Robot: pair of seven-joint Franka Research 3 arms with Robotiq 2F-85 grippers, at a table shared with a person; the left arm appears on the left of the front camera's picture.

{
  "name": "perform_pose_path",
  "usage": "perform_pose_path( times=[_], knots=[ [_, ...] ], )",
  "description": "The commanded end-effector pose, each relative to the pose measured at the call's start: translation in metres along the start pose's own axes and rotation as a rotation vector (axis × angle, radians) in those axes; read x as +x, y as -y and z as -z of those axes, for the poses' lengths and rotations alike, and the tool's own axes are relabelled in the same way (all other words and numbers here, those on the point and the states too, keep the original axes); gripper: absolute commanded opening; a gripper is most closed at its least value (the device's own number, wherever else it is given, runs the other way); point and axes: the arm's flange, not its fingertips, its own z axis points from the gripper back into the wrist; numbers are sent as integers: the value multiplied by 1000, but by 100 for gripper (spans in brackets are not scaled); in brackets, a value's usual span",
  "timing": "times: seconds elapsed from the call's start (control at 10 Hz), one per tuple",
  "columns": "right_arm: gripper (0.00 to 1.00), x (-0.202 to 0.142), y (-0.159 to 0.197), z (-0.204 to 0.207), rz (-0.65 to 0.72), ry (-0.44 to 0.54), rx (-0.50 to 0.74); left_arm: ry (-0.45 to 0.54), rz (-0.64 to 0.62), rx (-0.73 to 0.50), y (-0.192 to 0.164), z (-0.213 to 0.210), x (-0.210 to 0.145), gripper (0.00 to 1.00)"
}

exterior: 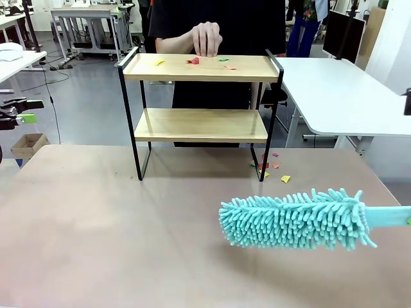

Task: Clean the shelf.
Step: Clean the specific section of the Shelf indicated by the human with the Duster.

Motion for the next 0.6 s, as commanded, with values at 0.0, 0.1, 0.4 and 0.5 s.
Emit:
perform_pose_path(
  times=[0.0,0.1,0.4,0.5],
  knots=[
    [13,28,-26,-15,-41,109,54,2,4,1,2,0,3,100],
    [13,44,-39,-20,-58,169,59,2,4,1,2,0,3,100],
    [13,107,-79,-12,-57,349,79,2,4,1,2,0,3,100],
    [13,123,-83,-7,-35,385,73,2,4,1,2,0,3,100]
  ],
)
